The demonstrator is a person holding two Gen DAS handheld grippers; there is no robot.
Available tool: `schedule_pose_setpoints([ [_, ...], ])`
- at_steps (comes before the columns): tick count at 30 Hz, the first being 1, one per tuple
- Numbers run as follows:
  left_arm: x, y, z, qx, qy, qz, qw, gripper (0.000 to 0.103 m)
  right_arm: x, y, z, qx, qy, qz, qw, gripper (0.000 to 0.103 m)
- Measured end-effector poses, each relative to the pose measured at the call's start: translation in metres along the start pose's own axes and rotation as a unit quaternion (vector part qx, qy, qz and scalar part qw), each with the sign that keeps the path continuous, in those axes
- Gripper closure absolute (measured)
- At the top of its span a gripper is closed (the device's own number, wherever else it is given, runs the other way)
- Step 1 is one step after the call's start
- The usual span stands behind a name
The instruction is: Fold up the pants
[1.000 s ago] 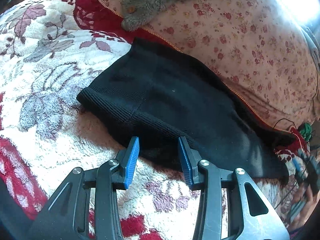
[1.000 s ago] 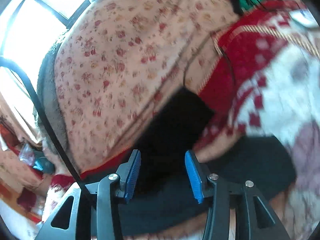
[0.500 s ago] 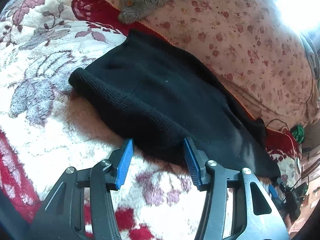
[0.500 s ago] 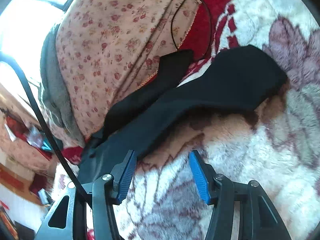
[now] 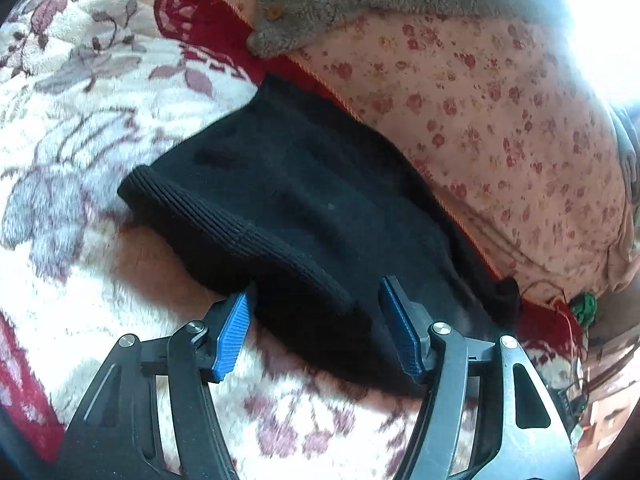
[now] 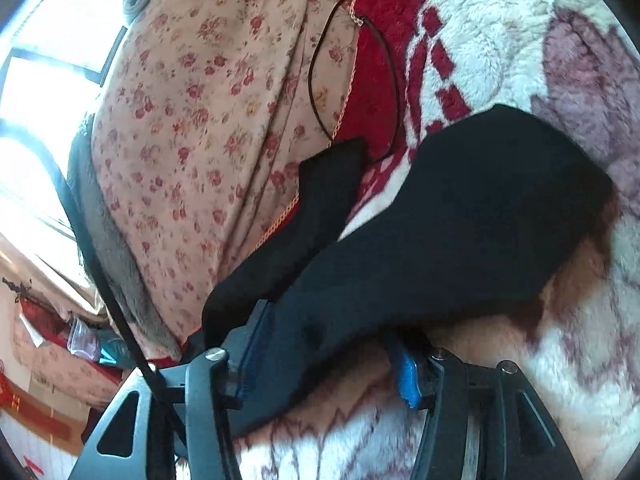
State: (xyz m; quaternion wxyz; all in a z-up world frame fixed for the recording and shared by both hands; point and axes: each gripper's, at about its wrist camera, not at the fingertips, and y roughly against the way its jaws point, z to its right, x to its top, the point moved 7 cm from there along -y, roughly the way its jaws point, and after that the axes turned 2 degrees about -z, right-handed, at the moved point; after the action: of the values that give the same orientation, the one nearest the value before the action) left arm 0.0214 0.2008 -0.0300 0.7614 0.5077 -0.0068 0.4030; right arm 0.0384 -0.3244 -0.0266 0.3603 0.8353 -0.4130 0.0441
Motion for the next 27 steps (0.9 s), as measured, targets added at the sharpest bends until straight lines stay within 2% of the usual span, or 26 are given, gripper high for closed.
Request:
schedule_pose_setpoints([
  [2,0.004,-0.004,0.006,0.004,-0.007,0.003,1.0,0.04,0.003,-0.007,0.004,-0.007,-0.002,-0.003,1.0,0.09],
  [3,0.005,-0.006,0.007,0.005,-0.016,0.006,0.9998,0.04,0.003,-0.011,0.006,-0.008,-0.006,-0.012,1.0,0.094],
  [6,0.005,-0.009,0.002,0.039,-0.041,0.004,0.9984,0.083,0.001,-0.008,0.003,-0.01,0.003,-0.01,1.0,0.097],
  [9,0.008,-0.008,-0.003,0.016,-0.042,-0.006,0.999,0.091,-0.003,0.001,-0.007,-0.012,0.031,-0.007,0.999,0.098],
  [13,0.011,0.009,-0.004,0.002,-0.047,-0.005,0.9989,0.098,-0.007,0.01,-0.018,-0.006,0.045,-0.005,0.999,0.098],
  [17,0.01,0.032,-0.005,-0.001,-0.071,0.009,0.9974,0.098,-0.016,0.025,-0.035,0.011,0.068,-0.007,0.998,0.098],
  [22,0.009,0.044,-0.022,-0.015,-0.042,0.001,0.999,0.099,-0.037,0.04,-0.05,0.028,0.079,-0.019,0.996,0.098],
  [26,0.002,0.06,-0.032,-0.014,-0.049,0.008,0.9987,0.099,-0.055,0.052,-0.055,0.037,0.086,-0.026,0.995,0.099],
  [27,0.002,0.065,-0.036,-0.01,-0.048,0.012,0.9987,0.103,-0.06,0.054,-0.056,0.039,0.087,-0.029,0.995,0.099],
])
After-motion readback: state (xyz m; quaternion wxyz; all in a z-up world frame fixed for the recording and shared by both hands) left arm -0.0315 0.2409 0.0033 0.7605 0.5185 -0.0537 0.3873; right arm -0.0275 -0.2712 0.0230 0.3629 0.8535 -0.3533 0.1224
